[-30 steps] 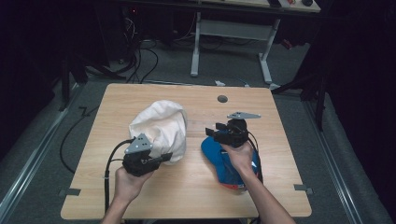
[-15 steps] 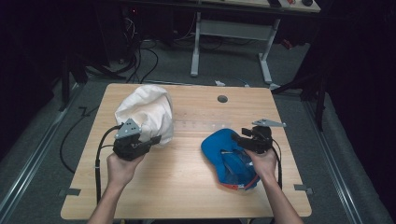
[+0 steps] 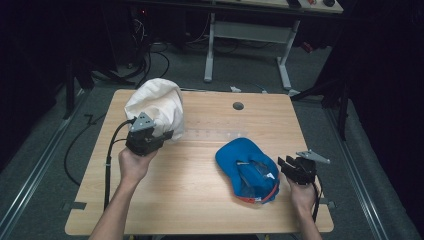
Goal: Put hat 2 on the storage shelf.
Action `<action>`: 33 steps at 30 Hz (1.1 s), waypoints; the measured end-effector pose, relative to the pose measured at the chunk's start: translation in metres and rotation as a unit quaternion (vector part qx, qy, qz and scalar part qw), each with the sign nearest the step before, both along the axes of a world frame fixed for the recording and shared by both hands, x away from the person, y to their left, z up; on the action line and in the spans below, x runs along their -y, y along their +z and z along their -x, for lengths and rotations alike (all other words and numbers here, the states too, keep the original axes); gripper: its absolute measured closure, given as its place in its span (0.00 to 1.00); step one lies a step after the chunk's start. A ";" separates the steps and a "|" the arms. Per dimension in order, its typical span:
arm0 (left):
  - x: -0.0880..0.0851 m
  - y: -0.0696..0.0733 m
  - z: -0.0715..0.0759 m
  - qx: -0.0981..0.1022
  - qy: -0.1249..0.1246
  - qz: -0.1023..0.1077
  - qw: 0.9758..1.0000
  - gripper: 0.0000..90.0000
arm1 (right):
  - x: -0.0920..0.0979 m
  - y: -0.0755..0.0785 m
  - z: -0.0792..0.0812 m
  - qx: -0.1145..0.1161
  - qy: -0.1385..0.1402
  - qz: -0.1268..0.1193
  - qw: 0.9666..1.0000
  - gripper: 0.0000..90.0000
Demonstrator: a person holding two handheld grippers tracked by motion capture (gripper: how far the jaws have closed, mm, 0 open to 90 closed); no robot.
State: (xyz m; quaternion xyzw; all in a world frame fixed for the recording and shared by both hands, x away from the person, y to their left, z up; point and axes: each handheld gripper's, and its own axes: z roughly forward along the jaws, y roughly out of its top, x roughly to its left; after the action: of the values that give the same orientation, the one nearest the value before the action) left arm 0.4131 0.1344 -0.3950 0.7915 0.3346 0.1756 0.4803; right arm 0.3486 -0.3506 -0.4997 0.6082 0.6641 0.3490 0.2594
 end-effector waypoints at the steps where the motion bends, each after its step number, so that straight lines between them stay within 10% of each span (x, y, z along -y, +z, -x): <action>1: -0.001 0.001 -0.004 0.001 0.006 0.001 1.000 0.93 | 0.001 -0.003 0.001 -0.003 -0.006 0.005 1.000 0.67; 12: 0.001 -0.002 -0.028 0.000 0.021 -0.009 1.000 0.93 | 0.007 -0.028 0.005 -0.028 -0.032 0.033 0.999 0.62; 33: 0.010 -0.023 -0.057 0.001 0.042 -0.029 0.999 0.92 | 0.001 -0.030 0.003 -0.031 -0.023 0.053 0.998 0.51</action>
State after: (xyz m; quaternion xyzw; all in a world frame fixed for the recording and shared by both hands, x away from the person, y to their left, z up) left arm 0.4706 0.1247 -0.4184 0.7904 0.3618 0.2061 0.4494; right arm 0.3454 -0.3517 -0.5296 0.6192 0.6754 0.2882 0.2780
